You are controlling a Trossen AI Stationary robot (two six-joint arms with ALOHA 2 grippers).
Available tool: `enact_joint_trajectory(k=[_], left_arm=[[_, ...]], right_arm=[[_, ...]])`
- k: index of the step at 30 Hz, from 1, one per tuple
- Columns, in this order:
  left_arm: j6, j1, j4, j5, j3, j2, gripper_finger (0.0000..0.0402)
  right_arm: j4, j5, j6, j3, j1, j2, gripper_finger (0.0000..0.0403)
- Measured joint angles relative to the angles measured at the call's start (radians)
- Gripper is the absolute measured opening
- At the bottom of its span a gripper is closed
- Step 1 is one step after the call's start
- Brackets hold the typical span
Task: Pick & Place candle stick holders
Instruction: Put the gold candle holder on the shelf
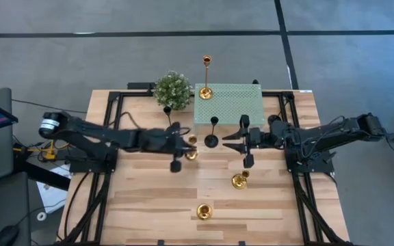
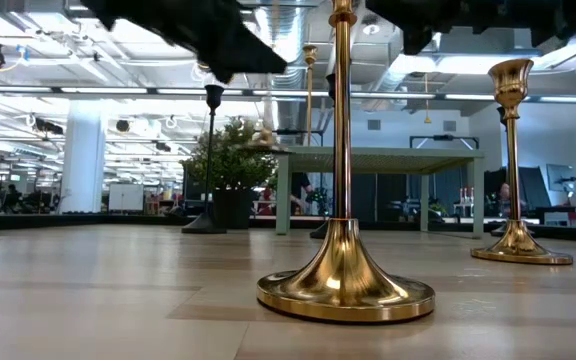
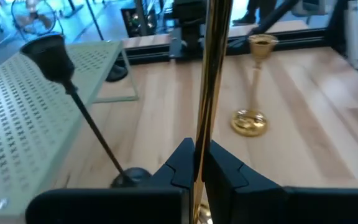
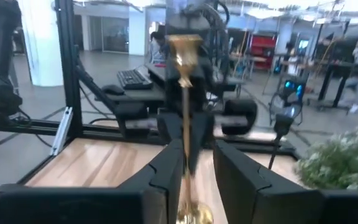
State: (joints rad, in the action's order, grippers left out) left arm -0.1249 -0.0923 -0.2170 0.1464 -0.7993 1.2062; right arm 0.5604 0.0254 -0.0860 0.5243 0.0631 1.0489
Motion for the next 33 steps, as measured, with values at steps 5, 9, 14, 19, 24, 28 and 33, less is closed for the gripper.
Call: enact_joint_trajectory(k=[5,9,14,19,24,28,33], left_arm=[[-0.023,0.069,-0.002,-0.077,-0.082,0.102,0.0016],[-0.036,0.076,-0.008,-0.099,-0.134,0.166,0.0015],[-0.035,0.075,-0.027,-0.101,-0.171,0.213,0.0015],[-0.028,0.075,-0.057,-0.099,-0.172,0.217,0.0015],[-0.025,0.072,-0.068,-0.1,-0.172,0.215,0.0015],[-0.024,0.072,-0.069,-0.099,-0.172,0.215,0.0015],[-0.024,0.069,-0.072,-0.099,-0.172,0.215,0.0015]], right_arm=[[0.005,0.004,-0.026,0.0,-0.035,0.0,0.0109],[0.032,0.005,0.003,0.0,-0.066,0.03,0.0142],[0.105,0.004,0.051,0.0,-0.087,0.109,0.0168],[0.159,0.001,0.068,0.0,-0.081,0.186,0.0167],[0.252,0.0,0.069,0.007,-0.062,0.24,0.0154],[0.245,-0.002,0.087,0.047,-0.056,0.283,0.0146],[0.24,-0.002,0.087,0.098,-0.057,0.349,0.0142]])
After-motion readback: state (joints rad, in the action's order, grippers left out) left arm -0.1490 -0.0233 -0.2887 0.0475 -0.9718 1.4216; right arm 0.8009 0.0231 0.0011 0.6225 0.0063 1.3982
